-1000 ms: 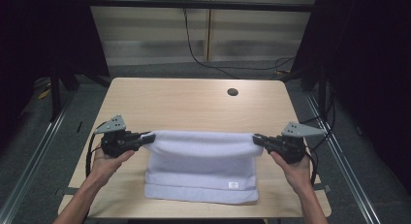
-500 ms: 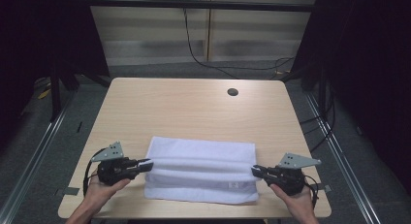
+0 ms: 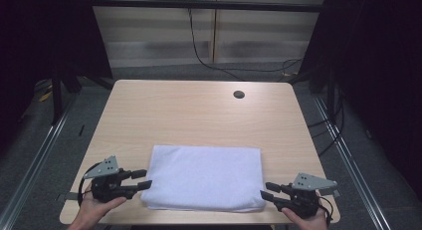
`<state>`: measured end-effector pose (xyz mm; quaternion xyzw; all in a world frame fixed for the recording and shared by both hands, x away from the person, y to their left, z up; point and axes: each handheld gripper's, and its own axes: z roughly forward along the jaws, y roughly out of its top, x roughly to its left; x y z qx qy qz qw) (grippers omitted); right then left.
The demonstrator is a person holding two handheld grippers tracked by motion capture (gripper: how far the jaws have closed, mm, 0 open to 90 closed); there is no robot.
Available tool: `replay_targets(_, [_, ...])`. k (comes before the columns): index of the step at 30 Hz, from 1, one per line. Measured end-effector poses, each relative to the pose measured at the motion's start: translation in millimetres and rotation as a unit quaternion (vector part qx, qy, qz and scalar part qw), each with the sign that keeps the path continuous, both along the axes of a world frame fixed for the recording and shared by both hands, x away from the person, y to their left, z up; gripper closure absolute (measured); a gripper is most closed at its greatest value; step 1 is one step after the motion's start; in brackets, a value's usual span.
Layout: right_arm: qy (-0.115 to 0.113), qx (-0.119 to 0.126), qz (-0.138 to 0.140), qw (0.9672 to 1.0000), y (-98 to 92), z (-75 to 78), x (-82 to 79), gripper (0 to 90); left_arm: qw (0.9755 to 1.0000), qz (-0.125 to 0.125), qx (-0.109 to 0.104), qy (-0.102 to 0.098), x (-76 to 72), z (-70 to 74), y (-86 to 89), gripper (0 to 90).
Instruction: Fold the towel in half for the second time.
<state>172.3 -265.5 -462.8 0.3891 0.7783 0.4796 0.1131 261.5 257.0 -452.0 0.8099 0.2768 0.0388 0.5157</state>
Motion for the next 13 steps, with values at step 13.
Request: replay_targets(13, [-0.018, 0.02, -0.107, 0.9939, -19.5, -7.9, 37.5, 38.5, 0.9889, 0.138, -0.037, 0.04, 32.4, -25.6, 33.4, 32.2])
